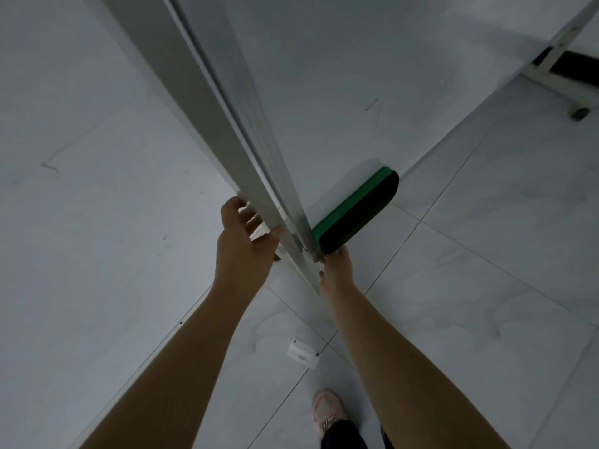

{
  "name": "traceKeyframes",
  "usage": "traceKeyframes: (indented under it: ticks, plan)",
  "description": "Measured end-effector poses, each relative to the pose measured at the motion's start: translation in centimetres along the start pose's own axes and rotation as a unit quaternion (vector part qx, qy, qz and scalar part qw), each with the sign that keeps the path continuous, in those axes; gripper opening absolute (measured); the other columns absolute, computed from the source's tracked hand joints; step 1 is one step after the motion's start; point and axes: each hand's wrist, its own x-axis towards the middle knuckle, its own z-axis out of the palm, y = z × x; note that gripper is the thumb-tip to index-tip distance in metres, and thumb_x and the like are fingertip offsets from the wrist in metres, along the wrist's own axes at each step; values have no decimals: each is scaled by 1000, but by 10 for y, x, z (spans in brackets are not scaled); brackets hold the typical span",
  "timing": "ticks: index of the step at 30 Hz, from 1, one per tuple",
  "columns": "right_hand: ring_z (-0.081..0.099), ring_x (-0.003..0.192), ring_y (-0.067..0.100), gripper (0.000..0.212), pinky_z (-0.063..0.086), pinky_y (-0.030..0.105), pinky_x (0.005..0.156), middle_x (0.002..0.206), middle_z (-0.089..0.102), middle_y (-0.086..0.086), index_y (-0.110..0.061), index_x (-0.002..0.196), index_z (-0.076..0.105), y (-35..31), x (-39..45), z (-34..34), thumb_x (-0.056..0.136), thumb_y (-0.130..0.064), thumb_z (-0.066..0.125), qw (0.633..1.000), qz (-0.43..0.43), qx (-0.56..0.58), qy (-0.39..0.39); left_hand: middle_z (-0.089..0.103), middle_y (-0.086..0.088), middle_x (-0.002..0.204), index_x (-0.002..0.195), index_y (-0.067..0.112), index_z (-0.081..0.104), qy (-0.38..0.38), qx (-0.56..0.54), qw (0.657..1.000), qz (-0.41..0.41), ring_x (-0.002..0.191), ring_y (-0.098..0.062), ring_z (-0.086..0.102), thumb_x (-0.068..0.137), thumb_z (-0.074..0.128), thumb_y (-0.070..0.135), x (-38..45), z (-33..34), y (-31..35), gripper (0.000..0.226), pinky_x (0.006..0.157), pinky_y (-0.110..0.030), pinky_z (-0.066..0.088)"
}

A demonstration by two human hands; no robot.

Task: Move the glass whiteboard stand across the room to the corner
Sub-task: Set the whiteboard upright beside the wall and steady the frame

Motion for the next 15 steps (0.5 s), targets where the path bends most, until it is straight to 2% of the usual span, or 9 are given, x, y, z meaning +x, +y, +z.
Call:
traceKeyframes:
  ticks: [3,5,8,12,15]
  plan:
    - [38,132,27,36,22,44,115,141,44,11,-11,132,39,18,-10,7,99,-6,27,1000,11,17,-6,49,4,110,123,10,28,12,-13,1000,-18,99,-12,49,79,57,4,-10,-9,-9,53,51,5,42]
    - [41,129,27,34,24,42,113,139,46,13,-9,131,40,26,-17,9,99,-9,29,1000,12,11,-6,52,-1,119,123,11,27,18,-11,999,-30,104,-13,50,79,57,3,-17,-16,-17,54,55,6,42]
    - [43,126,27,34,28,41,110,137,48,13,-8,132,40,36,-25,9,99,-11,34,1000,9,0,-18,52,-7,129,125,12,24,37,3,999,-39,108,-16,52,81,54,3,-30,-22,-23,54,55,7,41]
    - [44,125,28,34,29,45,112,137,49,12,-10,131,41,41,-25,6,98,-14,38,999,6,-21,-41,47,7,116,129,15,21,54,-33,997,-50,81,3,53,83,51,5,-43,-16,-20,56,56,3,45]
    - [45,124,28,33,32,45,112,135,50,12,-10,130,44,37,-23,3,97,-15,41,997,4,-56,-51,45,10,109,129,14,22,82,-48,994,-51,91,-4,51,84,49,5,-43,-9,-15,53,60,3,43]
